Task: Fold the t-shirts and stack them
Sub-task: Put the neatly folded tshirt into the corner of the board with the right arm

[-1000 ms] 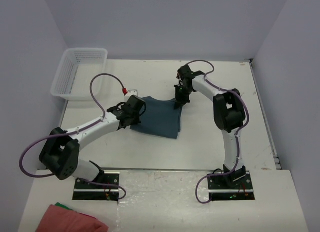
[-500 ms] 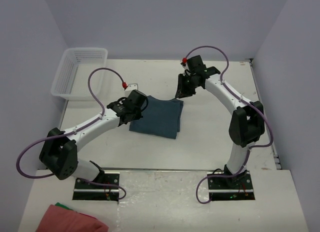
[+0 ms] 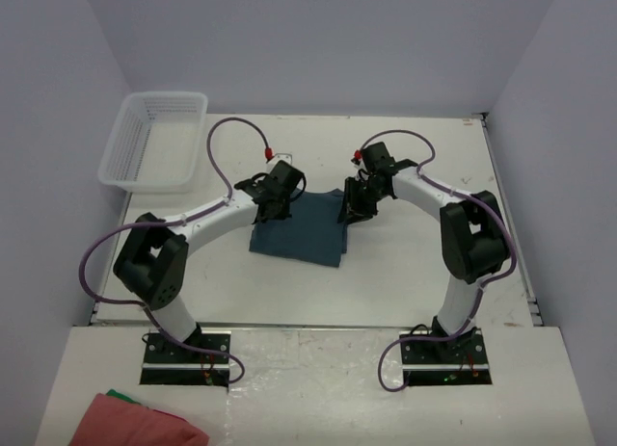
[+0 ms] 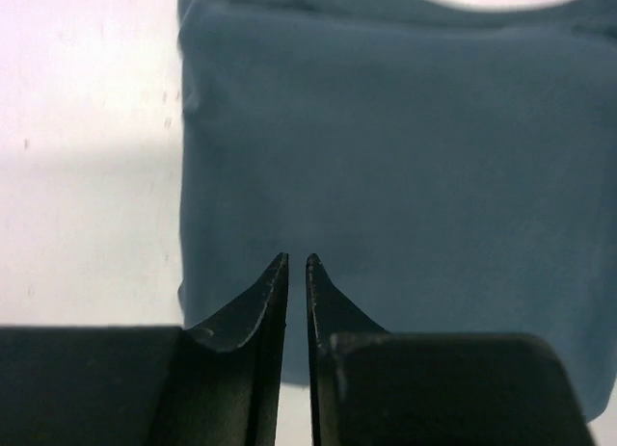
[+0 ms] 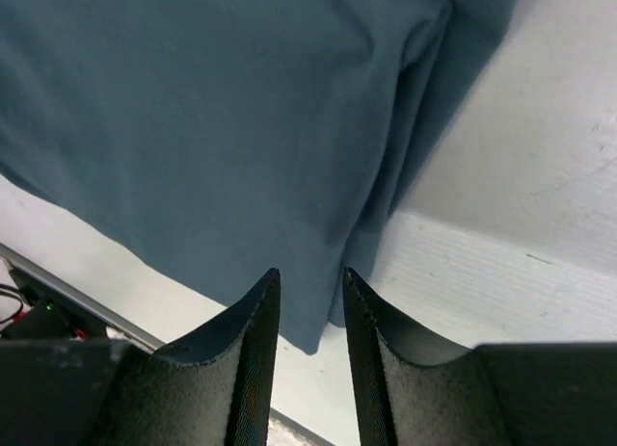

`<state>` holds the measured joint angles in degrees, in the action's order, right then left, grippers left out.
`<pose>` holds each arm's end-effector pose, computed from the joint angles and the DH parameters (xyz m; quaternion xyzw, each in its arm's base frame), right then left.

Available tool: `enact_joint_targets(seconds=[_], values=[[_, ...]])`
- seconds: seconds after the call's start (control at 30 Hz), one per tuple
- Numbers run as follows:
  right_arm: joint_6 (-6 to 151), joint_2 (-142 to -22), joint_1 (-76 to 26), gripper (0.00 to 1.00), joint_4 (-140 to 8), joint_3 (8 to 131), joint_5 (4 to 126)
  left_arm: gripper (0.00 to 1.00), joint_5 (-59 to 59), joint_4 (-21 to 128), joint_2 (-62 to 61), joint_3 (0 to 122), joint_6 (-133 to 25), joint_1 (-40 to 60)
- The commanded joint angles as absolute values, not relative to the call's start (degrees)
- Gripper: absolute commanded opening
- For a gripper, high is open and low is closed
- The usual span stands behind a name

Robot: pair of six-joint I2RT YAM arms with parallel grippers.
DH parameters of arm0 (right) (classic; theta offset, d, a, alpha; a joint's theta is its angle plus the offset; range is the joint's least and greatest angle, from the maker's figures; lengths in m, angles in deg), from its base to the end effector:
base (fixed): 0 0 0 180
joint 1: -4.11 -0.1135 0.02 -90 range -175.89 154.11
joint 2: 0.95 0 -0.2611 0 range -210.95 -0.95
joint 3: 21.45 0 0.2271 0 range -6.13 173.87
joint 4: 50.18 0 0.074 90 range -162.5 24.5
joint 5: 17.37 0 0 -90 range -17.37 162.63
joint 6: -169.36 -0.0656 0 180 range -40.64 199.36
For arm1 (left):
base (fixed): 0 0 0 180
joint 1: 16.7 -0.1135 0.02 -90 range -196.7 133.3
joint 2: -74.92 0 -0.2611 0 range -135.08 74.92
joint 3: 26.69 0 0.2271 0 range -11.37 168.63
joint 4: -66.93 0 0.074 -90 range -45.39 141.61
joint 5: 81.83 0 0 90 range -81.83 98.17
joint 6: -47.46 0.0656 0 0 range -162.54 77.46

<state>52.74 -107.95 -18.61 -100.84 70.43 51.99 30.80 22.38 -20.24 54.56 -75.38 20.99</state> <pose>0.3334 0.1647 0.1805 -0.0048 0.9627 0.2453 0.1144 0.2800 -0.1844 0.2043 -0.0133 0.9451 0.0003 0.3266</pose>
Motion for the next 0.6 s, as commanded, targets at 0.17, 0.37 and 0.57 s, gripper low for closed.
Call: enact_joint_targets(seconds=[0.17,0.37,0.57], values=[[52.2,-97.3,-15.2,0.56,-92.6,60.8,52.3,0.14,31.5,23.5,-26.6,65.0,-69.7,21.1],[54.1,-94.3,-15.4,0.99,-94.9,59.4,55.3,0.17,31.5,24.8,-28.1,65.3,-69.2,20.0],[50.1,-95.3,-16.0,0.99,-90.6,55.4,54.1,0.17,31.0,25.2,-28.9,64.5,-68.6,17.1]])
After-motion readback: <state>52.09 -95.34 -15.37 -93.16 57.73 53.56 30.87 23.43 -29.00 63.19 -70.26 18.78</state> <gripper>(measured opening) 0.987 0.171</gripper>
